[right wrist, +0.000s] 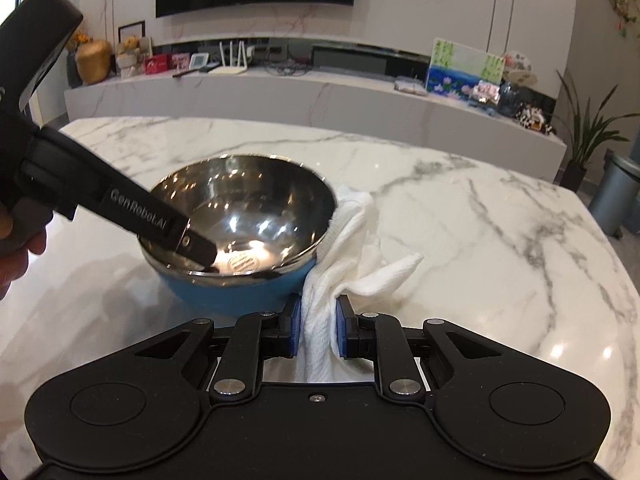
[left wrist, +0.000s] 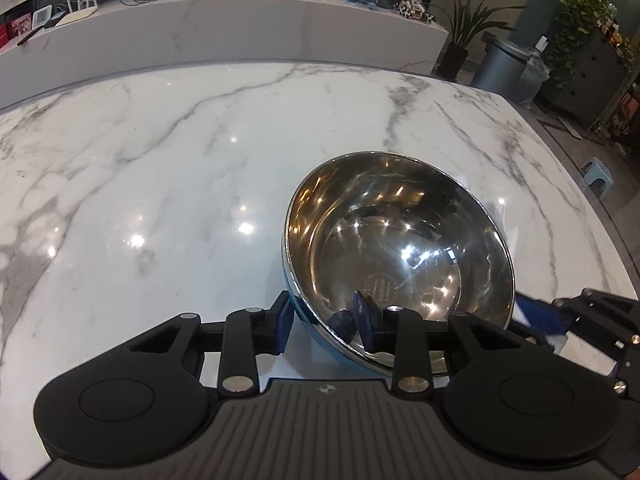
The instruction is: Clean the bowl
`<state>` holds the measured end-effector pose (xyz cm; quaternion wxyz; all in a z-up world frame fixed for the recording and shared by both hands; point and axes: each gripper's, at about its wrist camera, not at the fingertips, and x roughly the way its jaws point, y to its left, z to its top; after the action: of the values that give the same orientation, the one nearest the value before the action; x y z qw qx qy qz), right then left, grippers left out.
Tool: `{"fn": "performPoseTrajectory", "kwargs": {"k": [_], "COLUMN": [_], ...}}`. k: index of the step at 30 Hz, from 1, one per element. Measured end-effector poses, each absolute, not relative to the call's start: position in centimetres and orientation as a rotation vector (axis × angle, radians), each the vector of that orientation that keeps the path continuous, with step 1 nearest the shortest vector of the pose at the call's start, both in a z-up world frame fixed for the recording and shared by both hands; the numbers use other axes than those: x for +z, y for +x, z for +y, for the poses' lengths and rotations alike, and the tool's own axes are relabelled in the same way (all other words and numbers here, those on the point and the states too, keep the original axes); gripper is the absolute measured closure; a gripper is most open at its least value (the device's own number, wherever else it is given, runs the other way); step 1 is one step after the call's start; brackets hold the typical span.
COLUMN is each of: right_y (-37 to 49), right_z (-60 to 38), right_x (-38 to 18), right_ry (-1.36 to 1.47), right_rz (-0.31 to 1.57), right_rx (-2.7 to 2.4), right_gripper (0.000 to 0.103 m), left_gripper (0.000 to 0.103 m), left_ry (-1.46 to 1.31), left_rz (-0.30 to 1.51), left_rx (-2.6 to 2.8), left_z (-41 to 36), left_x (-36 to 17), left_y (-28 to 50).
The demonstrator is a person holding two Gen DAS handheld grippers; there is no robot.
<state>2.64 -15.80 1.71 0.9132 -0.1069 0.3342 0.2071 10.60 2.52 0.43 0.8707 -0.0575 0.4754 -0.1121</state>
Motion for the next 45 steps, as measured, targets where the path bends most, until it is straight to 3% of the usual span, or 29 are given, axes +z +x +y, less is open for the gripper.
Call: {"fn": "performPoseTrajectory", "kwargs": {"k": [5,13,14,16,18,27,29,31,33,45], "right_y": [2.4,3.1,3.2,3.3,3.2,1.6,1.3,1.2,0.9,1.5], "right_z": [-15.2,-16.1,-16.2,-16.3,-16.3,-15.9,-15.4,-15.1,-14.8,-13.9], "right_x": [0.9,0.7,0.7,0.8,0.9,1.7,1.4,1.2,1.2,0.1], "right_ry": [-0.245,-0.239,-0.235,-0.247,-0.263,-0.312,-0.339,-0.354,-0.369,-0.434], "right_rz": [0.733,0.733,0.736,0.724,0.698,0.565,0.571,0.585,0.572,0.633], "right_rx": [0.439,0.322,0.307,0.272,0.242,0.259,0.286,0.307,0.321,0.31], "right_gripper": [0.087,0.084,0.081,0.062,0.054,0.056,0.062,0.08,0.086,0.085], "left_gripper": [0.072,0.062,0.062,0.062,0.062,0.061,0.061,0.061,0.061,0.061], "left_ry": [-0.142,-0.165,-0.164,-0.161,-0.158,-0.161,-0.161,-0.161,-0.162,-0.156], "left_rz": [1.005,1.022,1.023,1.023,1.022,1.021,1.021,1.021,1.022,1.024], "left_rx": [-0.227,-0.18,-0.18,-0.181,-0.18,-0.172,-0.171,-0.172,-0.172,-0.177], "left_z": [2.6,3.0,3.0,2.9,2.9,3.0,3.0,2.9,2.9,3.1], "left_x": [0.4,0.5,0.6,0.6,0.6,0.7,0.7,0.7,0.7,0.6], "left_y": [10.7,10.6,10.5,10.5,10.5,10.3,10.3,10.3,10.4,10.3]}}
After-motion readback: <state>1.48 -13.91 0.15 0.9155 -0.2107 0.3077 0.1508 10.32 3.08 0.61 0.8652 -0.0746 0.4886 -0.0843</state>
